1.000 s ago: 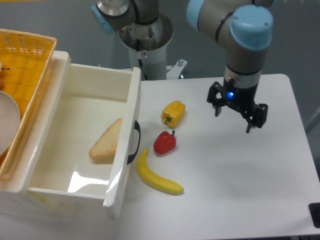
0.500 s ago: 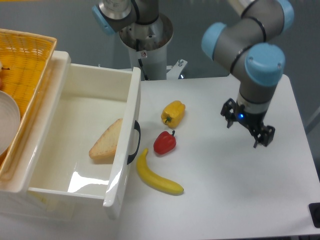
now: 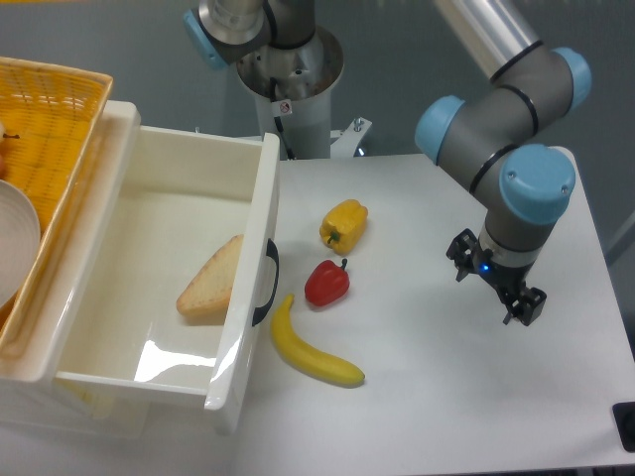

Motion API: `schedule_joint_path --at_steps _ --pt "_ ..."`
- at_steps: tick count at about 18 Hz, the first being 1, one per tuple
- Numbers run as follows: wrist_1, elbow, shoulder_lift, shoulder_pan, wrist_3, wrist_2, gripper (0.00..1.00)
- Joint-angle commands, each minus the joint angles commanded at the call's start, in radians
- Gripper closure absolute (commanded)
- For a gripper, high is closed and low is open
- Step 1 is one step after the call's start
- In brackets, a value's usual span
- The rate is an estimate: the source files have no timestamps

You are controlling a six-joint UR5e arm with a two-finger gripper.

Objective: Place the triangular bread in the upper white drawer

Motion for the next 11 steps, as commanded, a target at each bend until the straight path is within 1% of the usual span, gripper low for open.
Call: schedule_joint_path --at_steps 11 --pt "0.009 -0.002 -0.012 0.008 -0.002 0.000 0.00"
